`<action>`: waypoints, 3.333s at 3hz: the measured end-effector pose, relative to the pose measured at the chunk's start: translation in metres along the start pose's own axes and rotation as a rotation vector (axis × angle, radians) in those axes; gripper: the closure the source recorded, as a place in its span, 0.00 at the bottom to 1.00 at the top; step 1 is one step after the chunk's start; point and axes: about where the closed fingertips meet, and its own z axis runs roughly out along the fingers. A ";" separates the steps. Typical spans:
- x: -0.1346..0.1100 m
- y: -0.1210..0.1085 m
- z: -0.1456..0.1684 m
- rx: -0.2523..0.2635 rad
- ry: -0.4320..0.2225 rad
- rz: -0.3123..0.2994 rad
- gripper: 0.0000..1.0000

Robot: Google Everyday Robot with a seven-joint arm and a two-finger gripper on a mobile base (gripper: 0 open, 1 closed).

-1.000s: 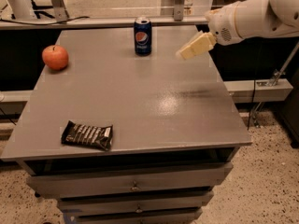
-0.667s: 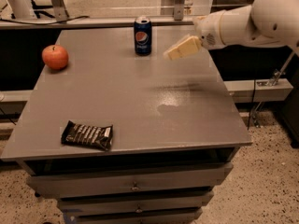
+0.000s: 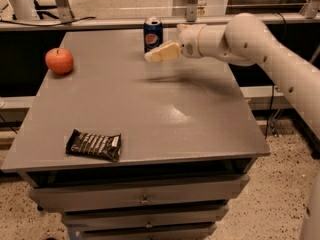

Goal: Move pepsi can near rxbar chocolate

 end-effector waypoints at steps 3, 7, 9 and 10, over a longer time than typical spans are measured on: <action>0.002 -0.013 0.088 -0.015 -0.084 0.002 0.16; -0.011 0.019 0.034 -0.011 -0.130 0.034 1.00; -0.006 0.045 -0.015 -0.032 -0.097 0.059 1.00; 0.001 0.064 -0.015 -0.067 -0.069 0.050 1.00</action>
Offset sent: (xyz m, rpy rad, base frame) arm 0.0759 0.0714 -0.0279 0.0817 -0.0394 0.0287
